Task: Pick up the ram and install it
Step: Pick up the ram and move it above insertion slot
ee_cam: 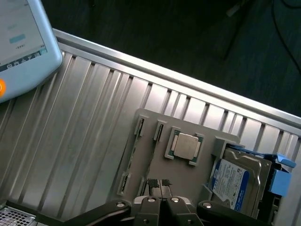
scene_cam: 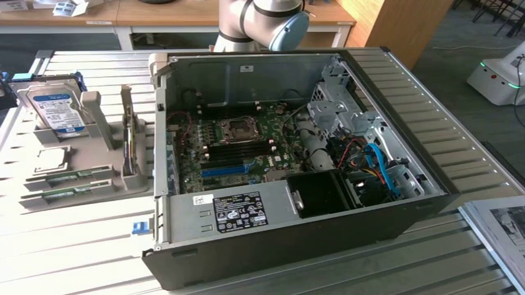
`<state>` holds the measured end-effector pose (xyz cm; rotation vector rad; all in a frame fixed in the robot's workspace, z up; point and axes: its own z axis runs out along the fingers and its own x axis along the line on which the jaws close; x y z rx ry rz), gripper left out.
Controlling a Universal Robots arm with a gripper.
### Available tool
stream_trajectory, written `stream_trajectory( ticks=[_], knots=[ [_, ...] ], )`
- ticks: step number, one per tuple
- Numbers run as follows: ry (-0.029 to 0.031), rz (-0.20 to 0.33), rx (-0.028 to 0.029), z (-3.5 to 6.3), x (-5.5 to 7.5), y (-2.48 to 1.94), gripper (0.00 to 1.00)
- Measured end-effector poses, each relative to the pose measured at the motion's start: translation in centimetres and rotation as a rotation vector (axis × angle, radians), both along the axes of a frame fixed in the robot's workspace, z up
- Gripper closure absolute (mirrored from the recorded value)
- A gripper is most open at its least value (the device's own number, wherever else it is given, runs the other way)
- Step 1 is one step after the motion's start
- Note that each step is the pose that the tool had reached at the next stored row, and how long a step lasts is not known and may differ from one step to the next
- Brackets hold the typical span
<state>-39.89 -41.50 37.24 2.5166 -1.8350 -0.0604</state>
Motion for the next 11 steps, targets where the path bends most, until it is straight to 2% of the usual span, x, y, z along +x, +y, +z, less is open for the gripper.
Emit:
stream_trajectory(
  ticks=[11],
  knots=[
    [0.0001,-0.108,0.0000,-0.01,0.00,0.00,0.90]
  ],
)
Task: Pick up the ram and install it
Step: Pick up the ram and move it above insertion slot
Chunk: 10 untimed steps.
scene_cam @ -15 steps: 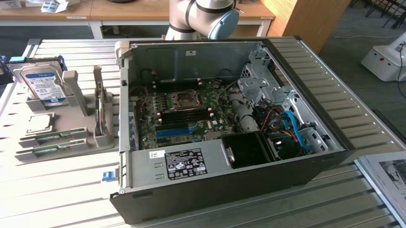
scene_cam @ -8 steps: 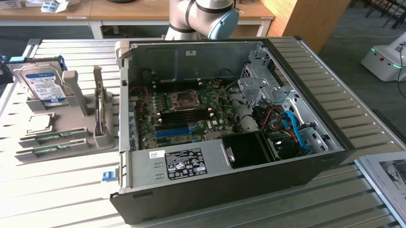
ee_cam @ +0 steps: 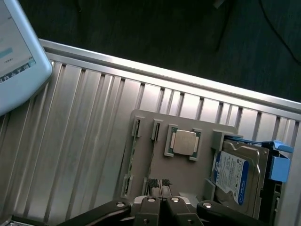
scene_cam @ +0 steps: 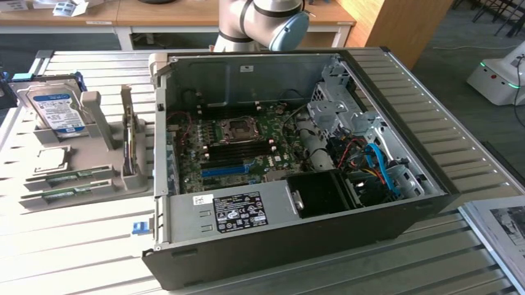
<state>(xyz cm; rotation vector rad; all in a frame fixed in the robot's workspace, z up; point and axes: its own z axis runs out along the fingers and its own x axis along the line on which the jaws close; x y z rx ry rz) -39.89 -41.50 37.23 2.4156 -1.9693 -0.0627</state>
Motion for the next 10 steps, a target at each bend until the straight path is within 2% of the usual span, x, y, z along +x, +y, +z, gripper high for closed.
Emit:
stream_trajectory(
  ticks=[6,10],
  knots=[
    [0.0000,-0.058,0.0000,-0.01,0.00,0.00,0.90],
    [0.0000,-0.064,0.0000,-0.01,0.00,0.00,0.90]
  ],
)
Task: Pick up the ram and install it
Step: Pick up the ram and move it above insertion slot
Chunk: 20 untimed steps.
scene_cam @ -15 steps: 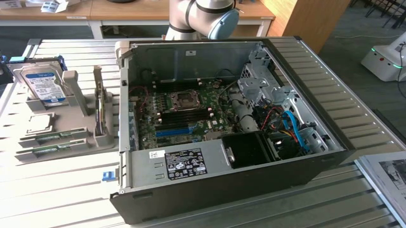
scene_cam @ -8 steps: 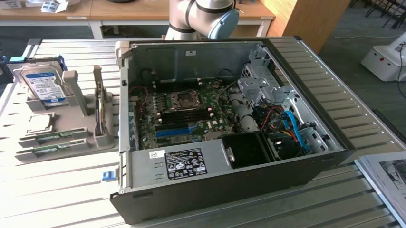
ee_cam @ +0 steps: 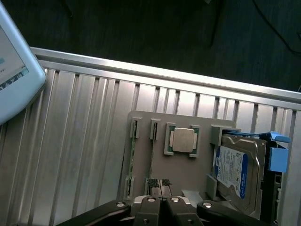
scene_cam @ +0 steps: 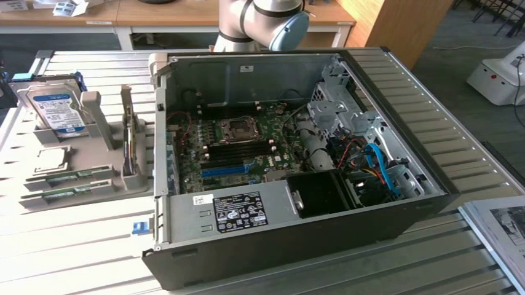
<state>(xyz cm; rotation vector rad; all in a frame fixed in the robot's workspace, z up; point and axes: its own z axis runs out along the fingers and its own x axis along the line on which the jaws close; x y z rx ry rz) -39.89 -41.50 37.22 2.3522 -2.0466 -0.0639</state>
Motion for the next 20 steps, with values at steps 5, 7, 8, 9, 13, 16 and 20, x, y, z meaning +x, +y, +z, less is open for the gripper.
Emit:
stream_trajectory(
  ticks=[5,7,8,9,13,16,20],
  knots=[
    [0.0000,-0.010,0.0000,0.00,0.00,0.00,0.90],
    [0.0000,-0.022,0.0000,-0.01,0.00,0.00,0.90],
    [0.0000,-0.028,0.0000,-0.01,0.00,0.00,0.90],
    [0.0000,-0.033,0.0000,-0.01,0.00,0.00,0.90],
    [0.0000,-0.036,0.0000,-0.06,0.00,0.00,0.90],
    [0.0001,-0.036,0.0000,-0.10,0.00,0.00,0.90],
    [-0.0001,-0.036,0.0000,-0.38,0.00,0.00,0.90]
  ],
)
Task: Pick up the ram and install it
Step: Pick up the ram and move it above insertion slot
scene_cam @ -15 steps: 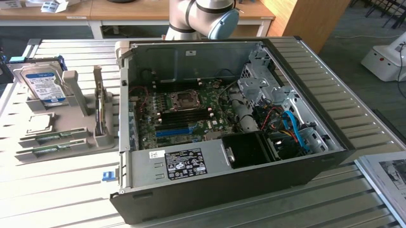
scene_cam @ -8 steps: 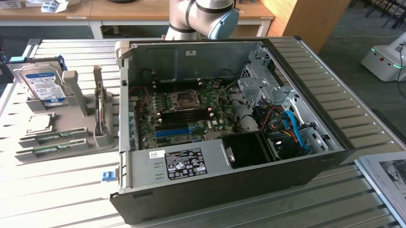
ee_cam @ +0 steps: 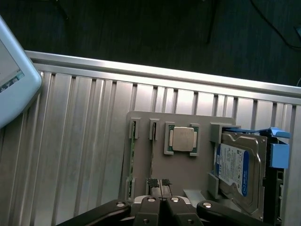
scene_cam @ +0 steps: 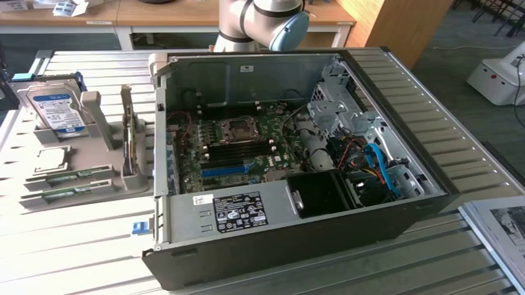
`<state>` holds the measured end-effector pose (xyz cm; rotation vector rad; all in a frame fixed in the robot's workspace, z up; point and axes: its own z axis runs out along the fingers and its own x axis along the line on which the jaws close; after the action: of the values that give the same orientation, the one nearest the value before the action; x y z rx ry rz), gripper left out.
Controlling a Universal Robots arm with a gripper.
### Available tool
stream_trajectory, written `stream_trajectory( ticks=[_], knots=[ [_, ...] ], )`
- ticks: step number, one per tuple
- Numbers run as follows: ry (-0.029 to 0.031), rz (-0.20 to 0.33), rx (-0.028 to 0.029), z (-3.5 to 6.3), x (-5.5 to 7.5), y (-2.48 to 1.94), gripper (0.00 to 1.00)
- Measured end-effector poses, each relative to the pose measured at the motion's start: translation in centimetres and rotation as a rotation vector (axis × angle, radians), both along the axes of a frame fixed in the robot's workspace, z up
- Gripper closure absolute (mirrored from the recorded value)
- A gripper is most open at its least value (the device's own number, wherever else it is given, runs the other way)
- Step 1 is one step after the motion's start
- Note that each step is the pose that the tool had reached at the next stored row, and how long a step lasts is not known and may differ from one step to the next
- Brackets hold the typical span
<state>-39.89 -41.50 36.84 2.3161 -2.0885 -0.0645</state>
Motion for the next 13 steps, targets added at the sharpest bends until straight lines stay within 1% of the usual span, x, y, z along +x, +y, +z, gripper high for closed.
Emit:
stream_trajectory(
  ticks=[13],
  knots=[
    [0.0000,0.000,0.0000,-0.25,0.00,0.00,0.90]
  ],
)
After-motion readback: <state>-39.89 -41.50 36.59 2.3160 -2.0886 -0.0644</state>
